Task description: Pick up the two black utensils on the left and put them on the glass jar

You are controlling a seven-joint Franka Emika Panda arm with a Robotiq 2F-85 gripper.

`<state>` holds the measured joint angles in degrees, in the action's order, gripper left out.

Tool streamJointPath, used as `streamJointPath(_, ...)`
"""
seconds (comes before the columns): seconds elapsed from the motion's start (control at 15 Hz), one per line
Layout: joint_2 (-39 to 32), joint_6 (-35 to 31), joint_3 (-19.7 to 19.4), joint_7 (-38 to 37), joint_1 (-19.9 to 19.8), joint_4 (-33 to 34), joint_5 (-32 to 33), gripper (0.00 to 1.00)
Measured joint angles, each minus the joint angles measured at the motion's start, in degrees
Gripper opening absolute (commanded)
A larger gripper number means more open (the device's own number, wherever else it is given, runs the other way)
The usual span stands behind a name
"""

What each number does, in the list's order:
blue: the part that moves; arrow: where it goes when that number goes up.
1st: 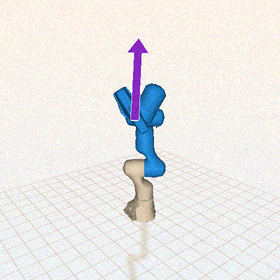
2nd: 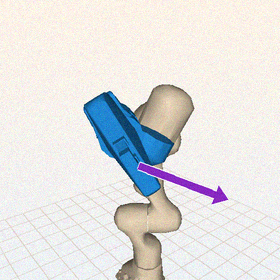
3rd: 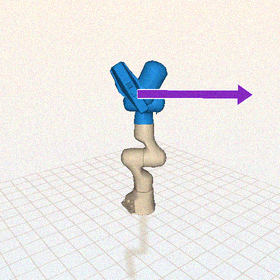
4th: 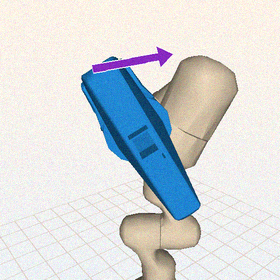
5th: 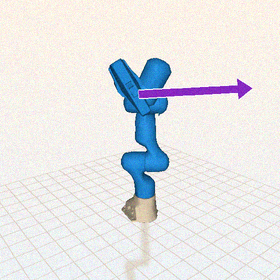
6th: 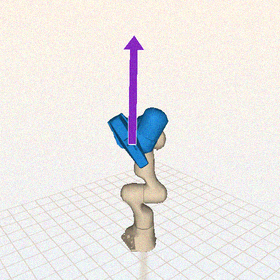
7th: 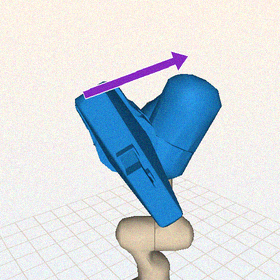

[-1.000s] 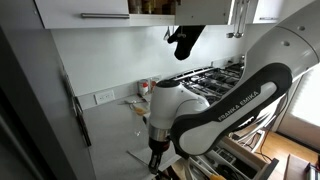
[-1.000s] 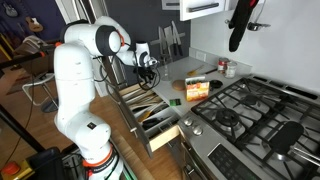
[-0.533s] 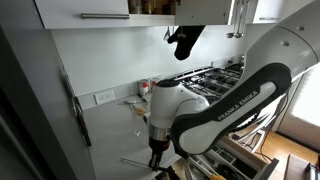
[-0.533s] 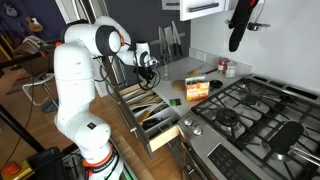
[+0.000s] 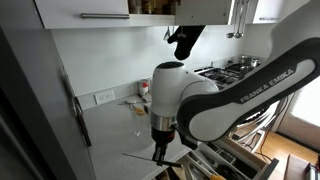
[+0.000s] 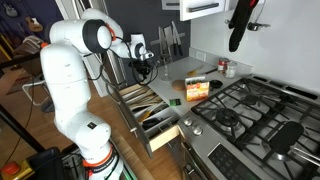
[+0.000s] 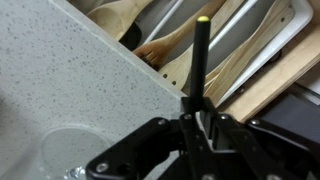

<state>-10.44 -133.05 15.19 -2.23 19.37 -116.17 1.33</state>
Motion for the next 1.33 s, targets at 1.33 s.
streamJointPath(1.33,19.8,13.2,2.9,1.8,-1.0,-2.2,2.8,0.04)
